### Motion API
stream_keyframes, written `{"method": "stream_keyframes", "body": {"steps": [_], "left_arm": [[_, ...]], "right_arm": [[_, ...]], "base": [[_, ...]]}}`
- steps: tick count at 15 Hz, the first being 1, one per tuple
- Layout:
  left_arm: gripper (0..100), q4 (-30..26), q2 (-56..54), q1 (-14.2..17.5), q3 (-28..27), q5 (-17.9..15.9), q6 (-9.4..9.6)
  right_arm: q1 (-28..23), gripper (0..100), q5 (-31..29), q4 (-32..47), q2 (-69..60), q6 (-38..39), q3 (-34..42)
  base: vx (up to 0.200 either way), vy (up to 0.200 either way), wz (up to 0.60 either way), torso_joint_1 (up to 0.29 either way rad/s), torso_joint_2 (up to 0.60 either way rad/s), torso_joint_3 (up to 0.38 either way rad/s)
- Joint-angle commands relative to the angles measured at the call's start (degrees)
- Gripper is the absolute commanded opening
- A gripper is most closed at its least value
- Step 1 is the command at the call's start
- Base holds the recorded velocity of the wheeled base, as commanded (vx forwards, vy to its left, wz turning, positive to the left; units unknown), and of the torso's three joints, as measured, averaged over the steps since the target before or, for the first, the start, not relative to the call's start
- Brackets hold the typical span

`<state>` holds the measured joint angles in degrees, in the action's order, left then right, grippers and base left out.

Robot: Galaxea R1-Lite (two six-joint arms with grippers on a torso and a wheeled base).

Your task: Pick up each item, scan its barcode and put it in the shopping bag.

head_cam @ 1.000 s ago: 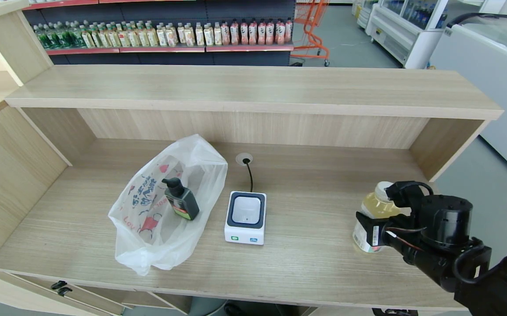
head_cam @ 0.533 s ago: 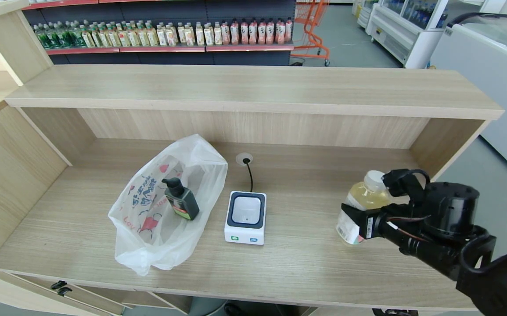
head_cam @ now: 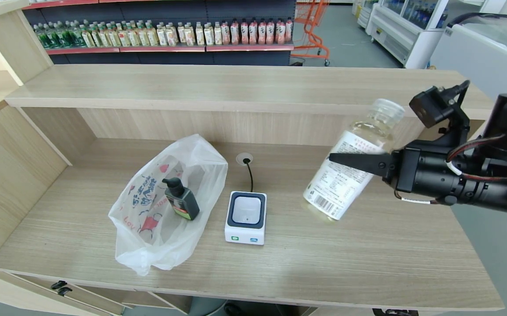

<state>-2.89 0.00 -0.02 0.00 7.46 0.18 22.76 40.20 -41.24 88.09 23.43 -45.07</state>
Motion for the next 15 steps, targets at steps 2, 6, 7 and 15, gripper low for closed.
{"method": "stream_keyframes", "body": {"steps": [2,6,7,15], "left_arm": [[100,0.0,0.0,0.0,0.0,0.0,-0.01],[100,0.0,0.0,-0.1,0.0,0.0,-0.01],[100,0.0,0.0,-0.1,0.0,0.0,-0.01],[100,0.0,0.0,0.0,0.0,0.0,-0.01]], "right_arm": [[6.4,0,1.1,0.4,-2.2,3.0,-1.2],[9.9,0,2.4,1.9,-2.6,3.1,-0.6],[10.4,0,3.1,2.5,-2.8,3.1,-0.6],[11.2,0,4.7,3.7,-3.7,3.0,0.9]], "base": [[0.000,0.000,0.00,0.000,0.00,0.000],[0.000,0.000,0.00,0.000,0.00,0.000],[0.000,0.000,0.00,0.000,0.00,0.000],[0.000,0.000,0.00,0.000,0.00,0.000]]}}
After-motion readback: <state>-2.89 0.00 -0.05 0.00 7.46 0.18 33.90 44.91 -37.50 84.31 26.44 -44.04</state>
